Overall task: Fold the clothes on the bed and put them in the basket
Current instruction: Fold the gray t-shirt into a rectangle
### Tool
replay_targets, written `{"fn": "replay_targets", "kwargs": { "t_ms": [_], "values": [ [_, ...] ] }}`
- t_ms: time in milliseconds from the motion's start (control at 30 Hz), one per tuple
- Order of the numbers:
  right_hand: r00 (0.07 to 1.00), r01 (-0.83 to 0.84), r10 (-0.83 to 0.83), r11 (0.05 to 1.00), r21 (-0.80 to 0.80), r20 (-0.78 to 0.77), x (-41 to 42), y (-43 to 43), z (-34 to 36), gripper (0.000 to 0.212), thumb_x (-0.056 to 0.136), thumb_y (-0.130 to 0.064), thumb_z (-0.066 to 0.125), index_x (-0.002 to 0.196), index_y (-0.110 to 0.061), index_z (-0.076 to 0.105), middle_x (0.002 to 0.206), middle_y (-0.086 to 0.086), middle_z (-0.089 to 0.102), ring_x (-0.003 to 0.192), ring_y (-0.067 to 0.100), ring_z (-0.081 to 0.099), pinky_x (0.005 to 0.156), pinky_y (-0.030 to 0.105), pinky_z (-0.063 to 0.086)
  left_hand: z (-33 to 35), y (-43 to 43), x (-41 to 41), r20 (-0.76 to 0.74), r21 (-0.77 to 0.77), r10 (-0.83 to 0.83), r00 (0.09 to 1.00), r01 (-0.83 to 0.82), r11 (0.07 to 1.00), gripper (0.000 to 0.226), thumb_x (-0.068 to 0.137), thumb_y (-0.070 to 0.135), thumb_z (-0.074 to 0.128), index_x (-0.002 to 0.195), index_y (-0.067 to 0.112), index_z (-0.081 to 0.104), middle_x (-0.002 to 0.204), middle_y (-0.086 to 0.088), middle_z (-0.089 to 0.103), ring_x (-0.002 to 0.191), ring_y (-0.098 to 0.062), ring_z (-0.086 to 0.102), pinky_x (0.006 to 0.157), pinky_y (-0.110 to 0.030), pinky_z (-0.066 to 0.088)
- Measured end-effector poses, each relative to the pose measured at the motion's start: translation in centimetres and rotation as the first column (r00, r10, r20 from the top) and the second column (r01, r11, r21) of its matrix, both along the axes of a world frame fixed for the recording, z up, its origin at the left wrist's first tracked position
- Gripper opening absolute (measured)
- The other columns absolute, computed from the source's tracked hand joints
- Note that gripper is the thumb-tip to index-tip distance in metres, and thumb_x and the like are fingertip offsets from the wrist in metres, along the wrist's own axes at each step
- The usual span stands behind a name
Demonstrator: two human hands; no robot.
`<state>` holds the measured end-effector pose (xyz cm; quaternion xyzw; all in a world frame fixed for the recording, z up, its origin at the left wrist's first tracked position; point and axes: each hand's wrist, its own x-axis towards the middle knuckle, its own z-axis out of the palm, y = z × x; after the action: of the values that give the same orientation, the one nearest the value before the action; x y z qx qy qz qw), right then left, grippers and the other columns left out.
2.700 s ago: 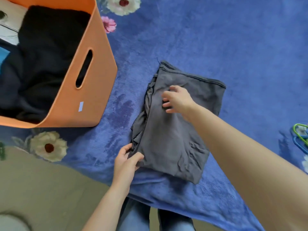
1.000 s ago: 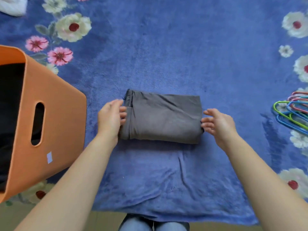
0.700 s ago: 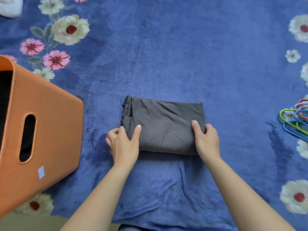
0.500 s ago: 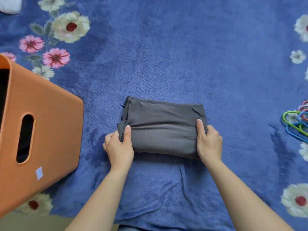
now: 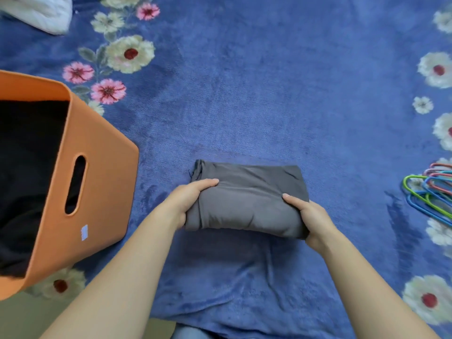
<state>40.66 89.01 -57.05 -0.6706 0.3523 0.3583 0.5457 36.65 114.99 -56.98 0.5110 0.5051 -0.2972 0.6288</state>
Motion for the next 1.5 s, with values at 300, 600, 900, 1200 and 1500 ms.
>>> {"fn": "replay_targets", "kwargs": {
  "t_ms": [300,600,900,1200,1500],
  "values": [
    [0.961,-0.259,0.254,0.966,0.031,0.108,-1.0,0.5,15.9,0.015,0.085,-0.024,0.070,0.095,-0.013,0.071,0.093,0.006,0.076,0.084,0.025,0.068,0.068,0.032,0.048,16.4,0.8,-7.2,0.230,-0.146,0.202,0.952,-0.171,0.974,0.029,0.087,0.024,0.069,0.112,0.009,0.070,0.104,-0.010,0.074,0.092,-0.023,0.072,0.079,-0.033,0.057],
    [0.757,-0.572,0.562,0.816,-0.076,0.334,-0.8,11.7,28.2,0.014,0.083,-0.018,0.060,0.069,-0.017,0.058,0.069,0.006,0.058,0.066,0.022,0.050,0.056,0.029,0.030,27.6,8.5,-13.6,0.468,0.018,0.287,0.836,-0.334,0.942,0.029,0.090,0.012,0.065,0.119,0.010,0.065,0.108,-0.010,0.073,0.101,-0.024,0.069,0.083,-0.031,0.055],
    [0.233,-0.783,0.900,0.398,-0.478,0.368,0.5,30.0,28.5,0.007,0.086,-0.012,0.058,0.087,-0.010,0.064,0.086,0.006,0.066,0.084,0.025,0.059,0.068,0.031,0.045,25.1,19.0,-17.4,0.260,0.007,0.579,0.772,-0.601,0.799,0.034,0.087,0.006,0.063,0.121,0.006,0.060,0.110,-0.022,0.068,0.098,-0.035,0.066,0.080,-0.044,0.054],
    [-0.153,-0.618,0.981,-0.002,-0.786,0.118,2.6,41.8,23.0,0.025,0.093,-0.021,0.057,0.116,-0.014,0.061,0.116,0.010,0.063,0.111,0.035,0.055,0.092,0.043,0.046,20.4,23.2,-17.5,0.009,-0.136,0.523,0.852,-0.518,0.845,0.033,0.094,0.008,0.059,0.126,0.003,0.051,0.108,-0.016,0.064,0.084,-0.033,0.065,0.068,-0.046,0.056],
    [-0.428,-0.455,0.903,-0.261,-0.851,-0.049,-3.5,42.5,18.7,0.054,0.096,-0.033,0.052,0.147,-0.023,0.036,0.154,0.011,0.029,0.141,0.033,0.026,0.106,0.045,0.032,19.1,23.4,-16.0,0.016,0.753,-0.492,0.870,0.313,0.579,0.054,0.092,0.043,0.056,0.132,0.008,0.044,0.141,-0.013,0.039,0.133,-0.029,0.036,0.102,-0.035,0.035]
  ]
}}
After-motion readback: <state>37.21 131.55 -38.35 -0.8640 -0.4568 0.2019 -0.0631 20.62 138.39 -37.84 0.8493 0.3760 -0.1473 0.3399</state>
